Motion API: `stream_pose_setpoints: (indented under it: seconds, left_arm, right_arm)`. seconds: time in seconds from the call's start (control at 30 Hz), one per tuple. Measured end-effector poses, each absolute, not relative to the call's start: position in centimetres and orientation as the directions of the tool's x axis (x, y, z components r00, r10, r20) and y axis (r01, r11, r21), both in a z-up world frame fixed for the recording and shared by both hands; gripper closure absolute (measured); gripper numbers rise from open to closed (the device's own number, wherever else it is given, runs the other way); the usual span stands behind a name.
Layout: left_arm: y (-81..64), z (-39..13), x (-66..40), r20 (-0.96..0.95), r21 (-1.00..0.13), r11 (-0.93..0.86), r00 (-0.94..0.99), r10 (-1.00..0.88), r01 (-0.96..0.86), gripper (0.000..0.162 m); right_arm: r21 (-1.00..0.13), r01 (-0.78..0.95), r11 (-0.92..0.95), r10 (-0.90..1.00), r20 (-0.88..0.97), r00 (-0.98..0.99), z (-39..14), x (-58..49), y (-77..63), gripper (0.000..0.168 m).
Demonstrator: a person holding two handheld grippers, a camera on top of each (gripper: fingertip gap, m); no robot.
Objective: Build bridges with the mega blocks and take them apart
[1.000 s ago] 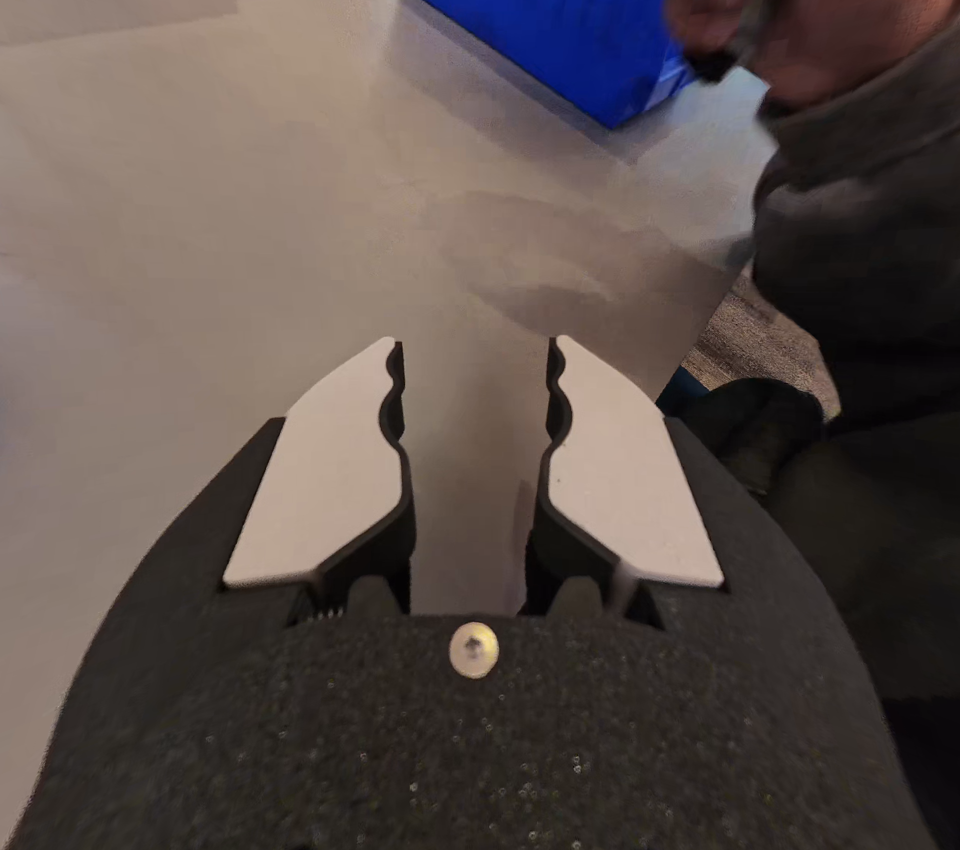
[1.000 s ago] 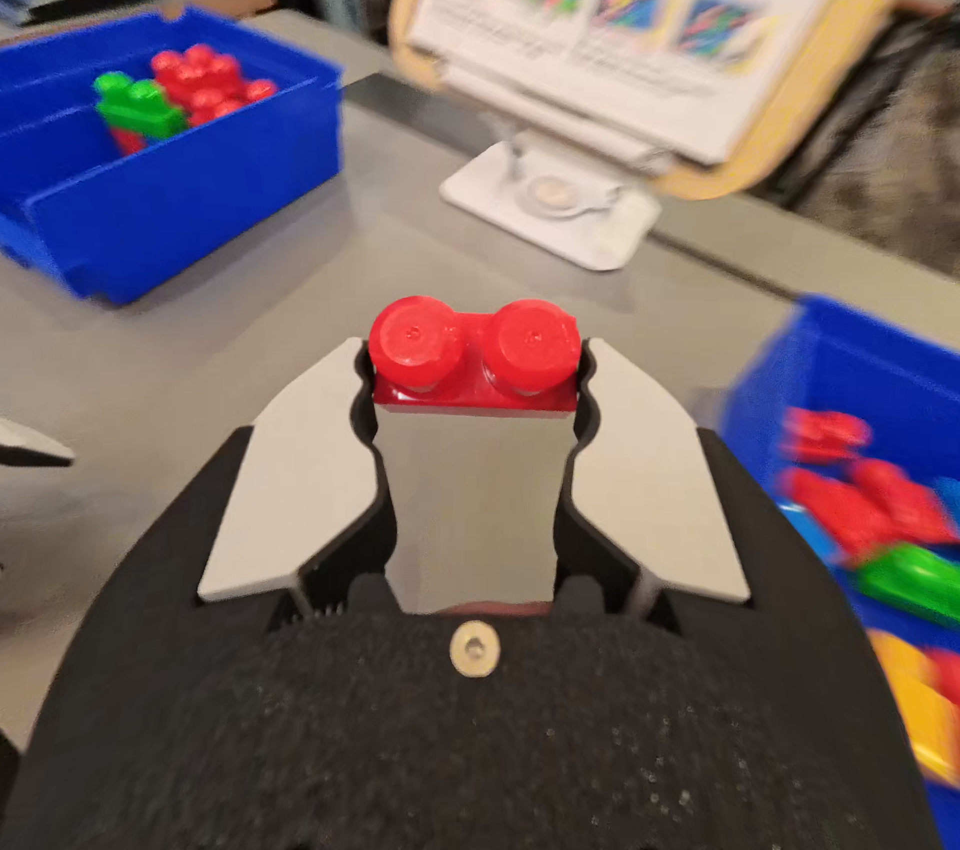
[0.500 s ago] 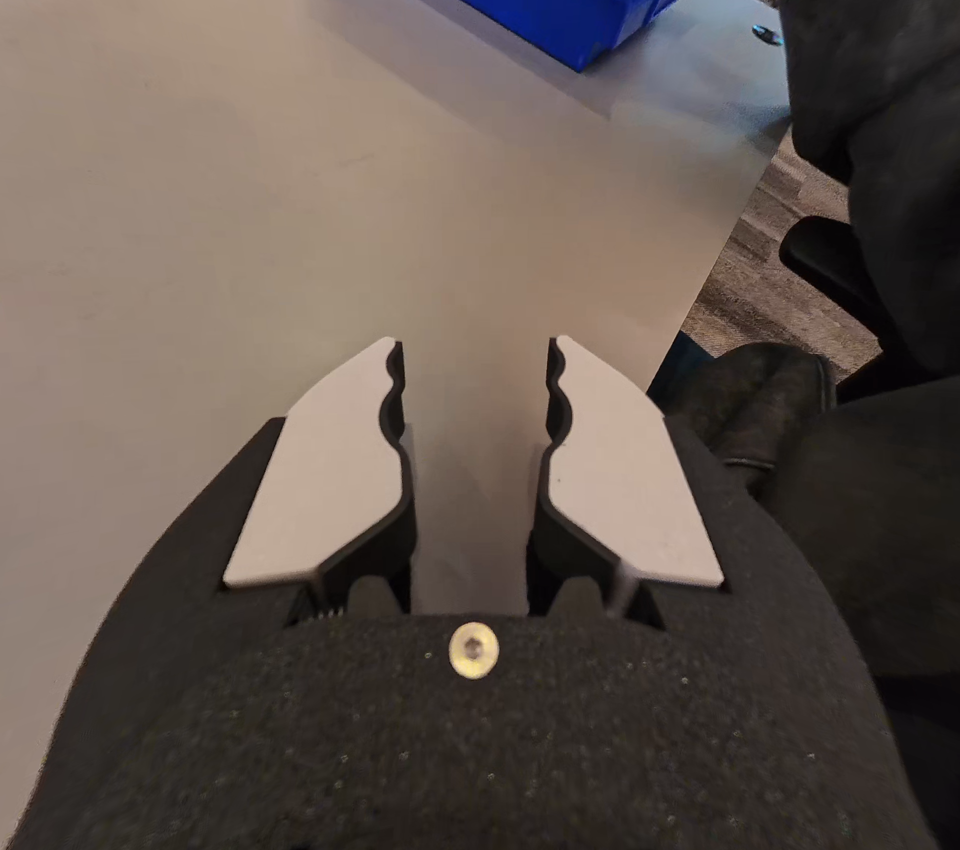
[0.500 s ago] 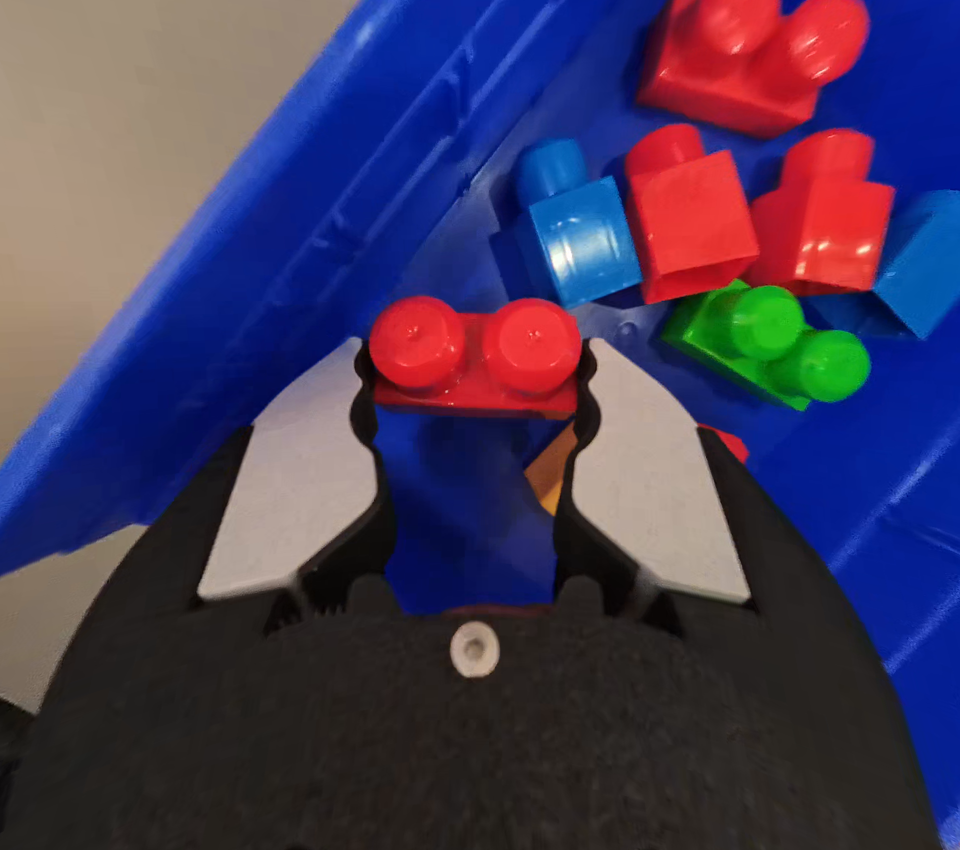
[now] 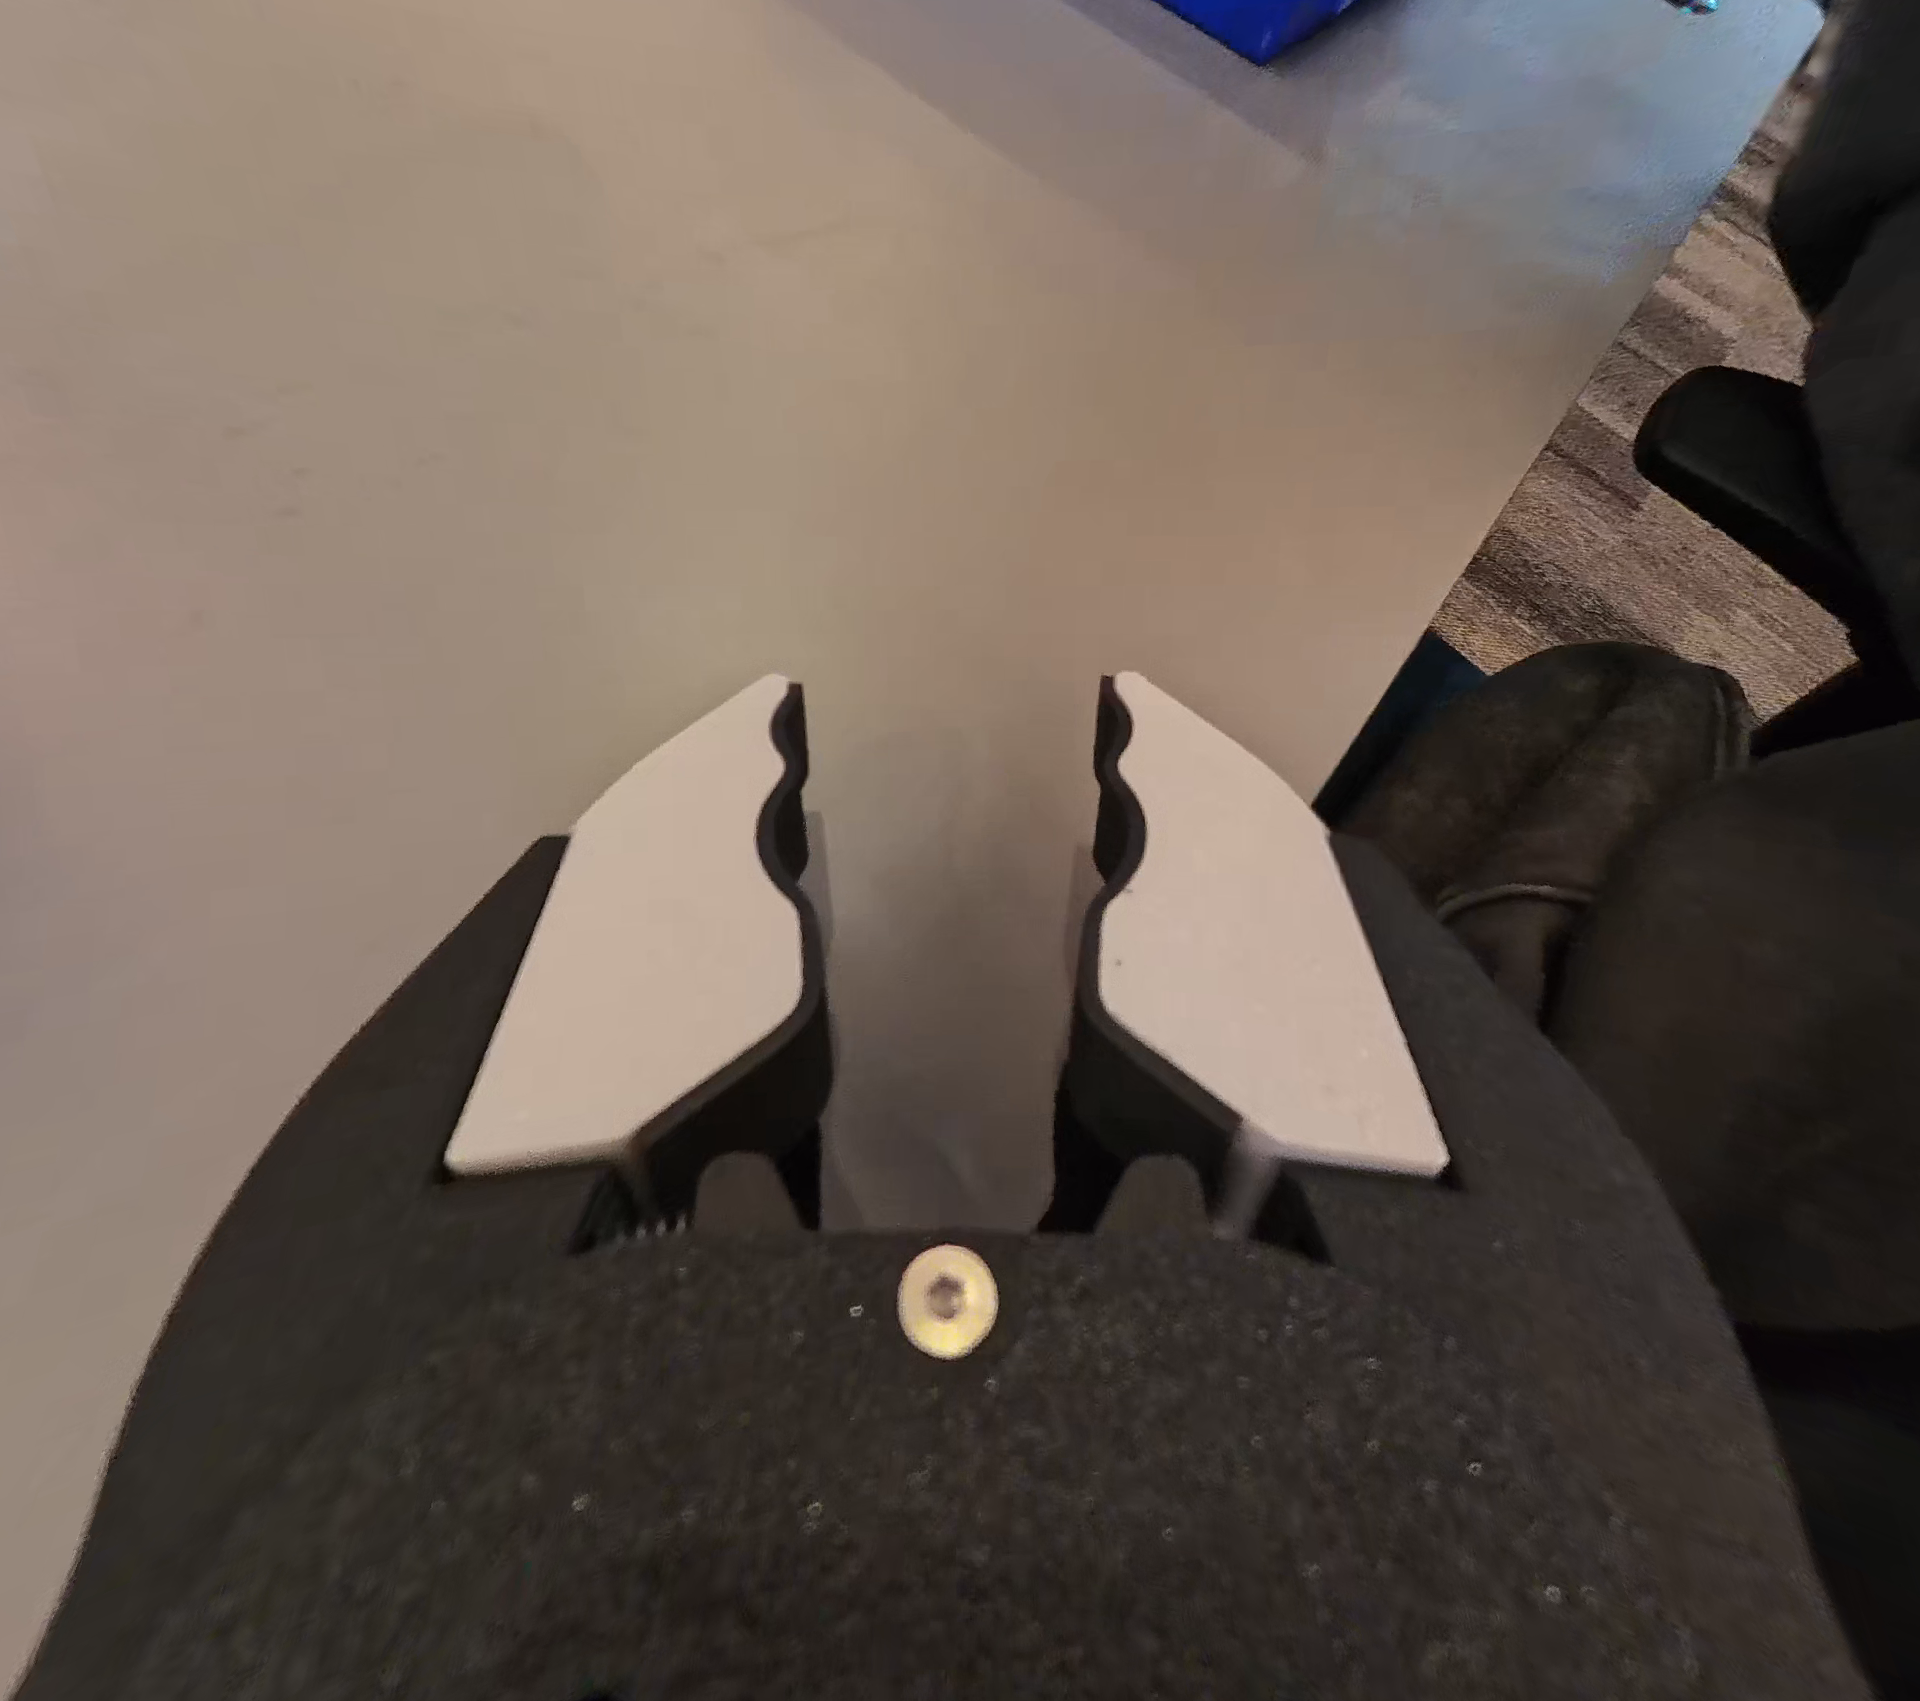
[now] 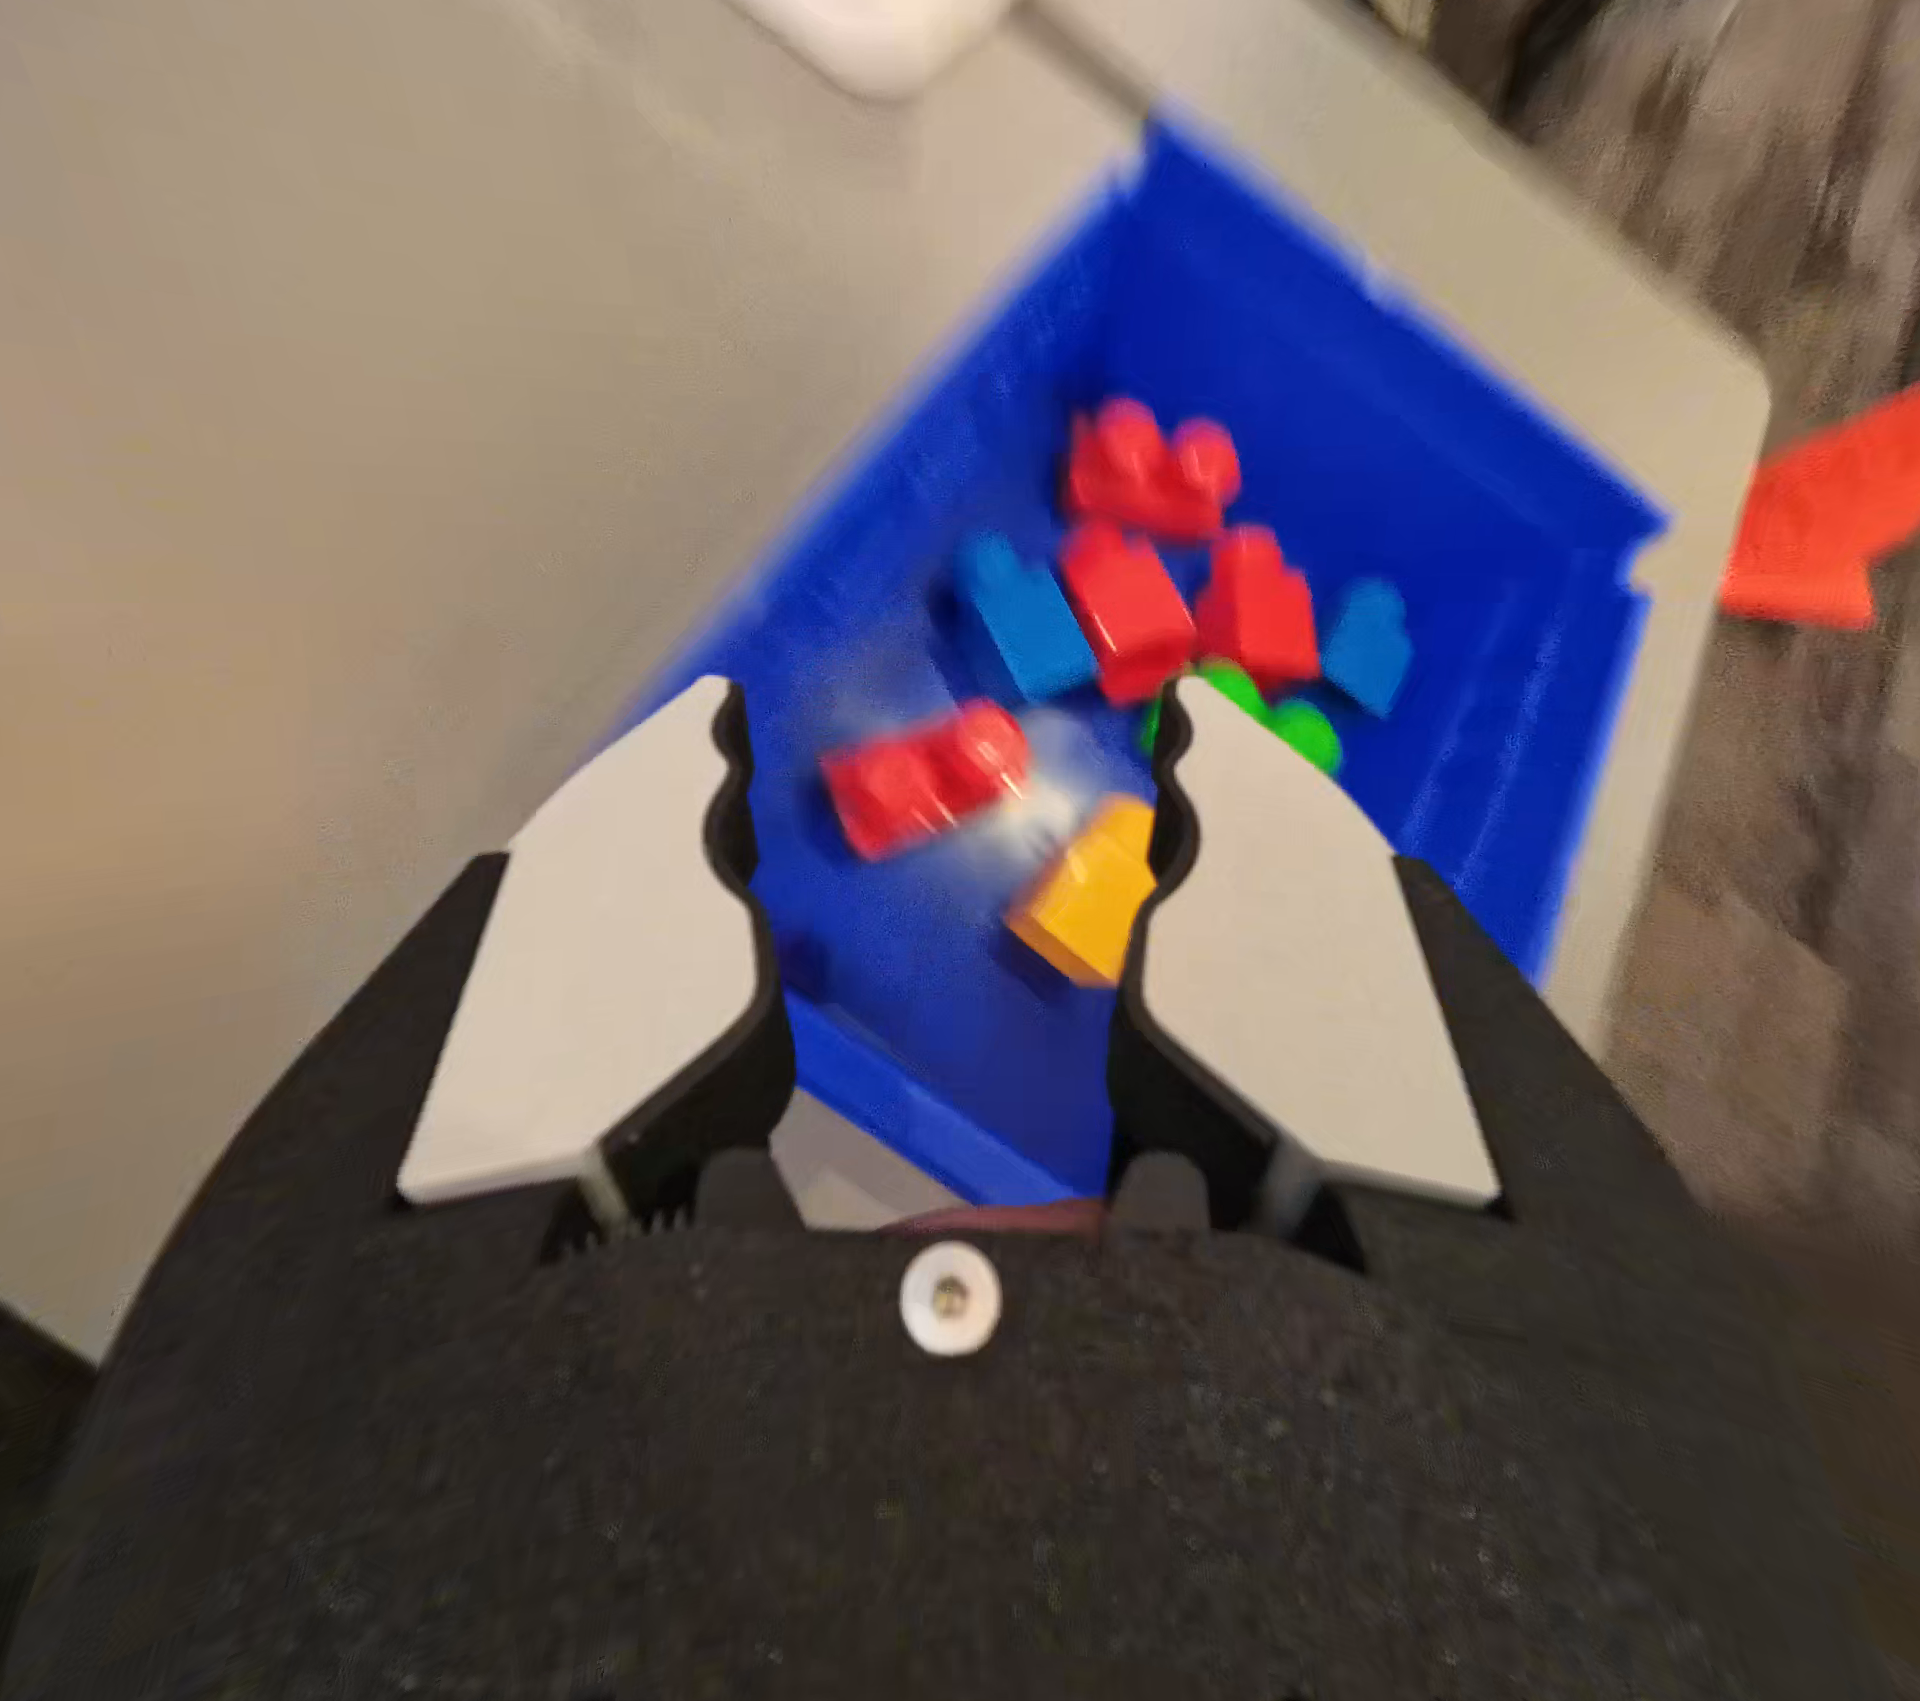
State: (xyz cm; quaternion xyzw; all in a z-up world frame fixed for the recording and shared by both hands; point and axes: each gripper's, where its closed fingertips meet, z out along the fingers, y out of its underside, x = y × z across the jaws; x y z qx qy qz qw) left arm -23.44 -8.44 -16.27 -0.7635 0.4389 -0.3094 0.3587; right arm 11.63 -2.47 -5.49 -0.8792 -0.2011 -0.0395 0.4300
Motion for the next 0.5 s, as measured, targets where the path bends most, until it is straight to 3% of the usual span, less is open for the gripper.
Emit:
stream_pose_setpoints:
  seconds: [0.07, 0.1, 0.27, 0.4, 0.5]
  left_arm:
    - [-8.4, -16.3, -23.4, 0.158, -0.820, -0.354, 0.417, -0.895, -0.450, 0.108]
    - [-8.4, -16.3, -23.4, 0.155, -0.820, -0.348, 0.410, -0.899, -0.454, 0.106]
    - [-8.2, -16.4, -23.3, 0.141, -0.820, -0.331, 0.395, -0.908, -0.467, 0.102]
    - [-8.1, -16.0, -23.3, 0.192, -0.813, -0.361, 0.375, -0.907, -0.457, 0.101]
    - [-7.2, -14.1, -24.4, 0.189, -0.816, -0.356, 0.371, -0.909, -0.457, 0.101]
  right_arm:
    - [-0.903, 0.245, -0.353, 0.383, 0.099, 0.918, -2.5, 5.8, -4.0, 0.107]
    - [-0.932, 0.193, -0.308, 0.457, 0.033, 0.889, -2.4, 2.4, -4.9, 0.110]
    - [-0.936, 0.101, -0.338, 0.783, -0.219, 0.583, -8.8, -13.6, -11.0, 0.104]
    - [-0.902, 0.151, -0.404, 0.804, -0.271, 0.529, -13.2, -17.0, -13.1, 0.104]
    - [-0.908, 0.137, -0.396, 0.802, -0.269, 0.532, -12.9, -16.8, -13.2, 0.109]
